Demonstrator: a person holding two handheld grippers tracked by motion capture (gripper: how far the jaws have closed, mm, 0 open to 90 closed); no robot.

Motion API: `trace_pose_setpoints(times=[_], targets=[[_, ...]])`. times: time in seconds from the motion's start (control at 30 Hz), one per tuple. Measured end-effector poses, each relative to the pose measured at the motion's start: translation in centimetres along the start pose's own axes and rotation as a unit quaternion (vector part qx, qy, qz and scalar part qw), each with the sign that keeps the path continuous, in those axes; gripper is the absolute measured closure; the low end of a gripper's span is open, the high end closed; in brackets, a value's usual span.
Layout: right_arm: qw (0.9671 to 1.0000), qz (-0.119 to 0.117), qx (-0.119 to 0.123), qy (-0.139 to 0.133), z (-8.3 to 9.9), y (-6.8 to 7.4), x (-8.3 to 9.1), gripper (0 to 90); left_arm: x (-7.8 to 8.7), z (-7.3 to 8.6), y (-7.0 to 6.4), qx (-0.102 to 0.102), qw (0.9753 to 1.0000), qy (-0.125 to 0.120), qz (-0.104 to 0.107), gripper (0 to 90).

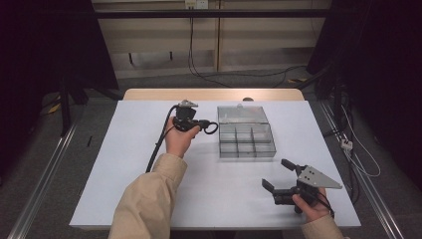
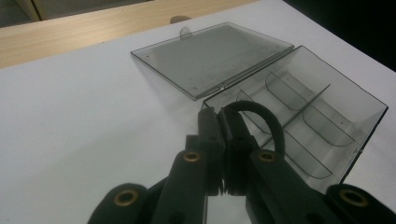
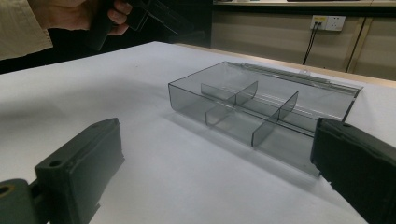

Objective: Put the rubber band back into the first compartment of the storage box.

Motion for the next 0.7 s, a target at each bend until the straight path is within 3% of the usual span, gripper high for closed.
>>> trace_pose_setpoints(times=[0.7], targets=[[1.0,-0.003,-0.002,0.0,0.0,0.1,0.0,2.3,-1.5,-0.7,-0.5,-0.01,0.9999,0.008,0.003,88.3]])
Point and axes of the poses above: each handheld gripper's, and its own axes: x roughly backward along the jaws, z roughly out of its underside, y roughly to its left, the point moved 9 cm from there along -x, roughly forward along the jaws, and after that the axes turned 5 degrees about -y, right-handed, at the moved point
